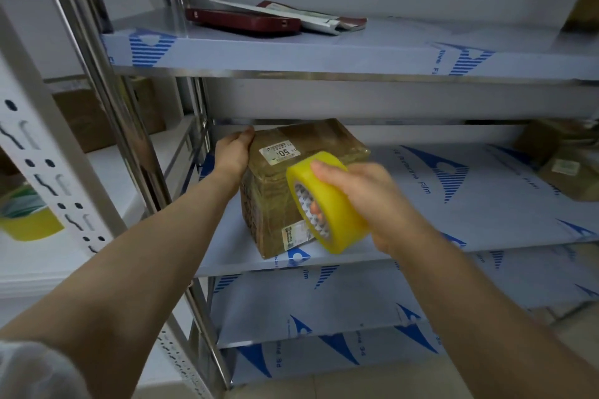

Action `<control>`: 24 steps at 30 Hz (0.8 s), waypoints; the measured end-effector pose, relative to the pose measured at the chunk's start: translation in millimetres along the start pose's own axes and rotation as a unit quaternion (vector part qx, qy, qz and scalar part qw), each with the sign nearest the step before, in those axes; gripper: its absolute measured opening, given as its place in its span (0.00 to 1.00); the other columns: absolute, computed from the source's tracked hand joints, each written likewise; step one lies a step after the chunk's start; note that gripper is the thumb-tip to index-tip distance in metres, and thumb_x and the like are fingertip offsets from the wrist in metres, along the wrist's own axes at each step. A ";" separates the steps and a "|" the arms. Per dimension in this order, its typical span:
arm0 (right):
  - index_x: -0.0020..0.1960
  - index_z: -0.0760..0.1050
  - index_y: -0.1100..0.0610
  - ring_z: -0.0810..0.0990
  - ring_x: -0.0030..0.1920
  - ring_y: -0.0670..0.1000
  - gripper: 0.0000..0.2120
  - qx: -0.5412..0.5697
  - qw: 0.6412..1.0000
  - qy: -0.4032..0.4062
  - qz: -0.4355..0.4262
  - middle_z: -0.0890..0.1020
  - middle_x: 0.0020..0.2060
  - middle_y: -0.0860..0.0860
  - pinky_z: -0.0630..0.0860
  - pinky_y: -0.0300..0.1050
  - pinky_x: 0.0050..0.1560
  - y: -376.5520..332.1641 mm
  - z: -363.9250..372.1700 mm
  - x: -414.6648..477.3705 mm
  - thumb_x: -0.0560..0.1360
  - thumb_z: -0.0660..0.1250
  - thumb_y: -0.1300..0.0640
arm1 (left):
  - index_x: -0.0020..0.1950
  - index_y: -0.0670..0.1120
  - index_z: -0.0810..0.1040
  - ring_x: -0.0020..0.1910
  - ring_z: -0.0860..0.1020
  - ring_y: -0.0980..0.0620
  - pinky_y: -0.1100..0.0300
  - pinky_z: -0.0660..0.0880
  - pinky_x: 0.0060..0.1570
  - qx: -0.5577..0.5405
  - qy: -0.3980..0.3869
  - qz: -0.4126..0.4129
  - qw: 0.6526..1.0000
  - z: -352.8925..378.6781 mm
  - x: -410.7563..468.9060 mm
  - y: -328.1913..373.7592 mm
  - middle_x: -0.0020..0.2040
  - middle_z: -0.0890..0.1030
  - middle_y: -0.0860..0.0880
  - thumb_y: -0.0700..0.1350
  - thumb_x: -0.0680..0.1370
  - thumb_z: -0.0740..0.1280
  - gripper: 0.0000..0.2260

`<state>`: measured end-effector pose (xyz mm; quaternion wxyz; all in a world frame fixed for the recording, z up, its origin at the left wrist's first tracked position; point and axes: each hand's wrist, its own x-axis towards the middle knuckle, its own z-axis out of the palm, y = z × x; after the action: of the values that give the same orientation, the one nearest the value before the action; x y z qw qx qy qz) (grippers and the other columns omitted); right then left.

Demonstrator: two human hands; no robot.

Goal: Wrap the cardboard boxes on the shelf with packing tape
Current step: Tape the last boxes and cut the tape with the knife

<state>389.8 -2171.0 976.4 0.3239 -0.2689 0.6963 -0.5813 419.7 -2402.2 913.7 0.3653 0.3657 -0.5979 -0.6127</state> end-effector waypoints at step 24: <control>0.47 0.79 0.63 0.80 0.29 0.50 0.09 0.100 0.995 0.022 0.020 0.82 0.36 0.59 0.79 0.43 0.36 57.3 24.6 45.6 0.76 0.68 0.56 | 0.68 0.41 0.71 0.67 0.71 0.40 0.51 0.70 0.60 0.677 -0.041 0.206 0.705 50.8 3.7 24.2 0.68 0.72 0.40 0.60 0.80 0.50 0.28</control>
<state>379.3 -2210.6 910.9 0.3454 -0.2084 0.6471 -0.6469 373.2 -2382.2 938.8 0.1120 0.3568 -0.9268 0.0330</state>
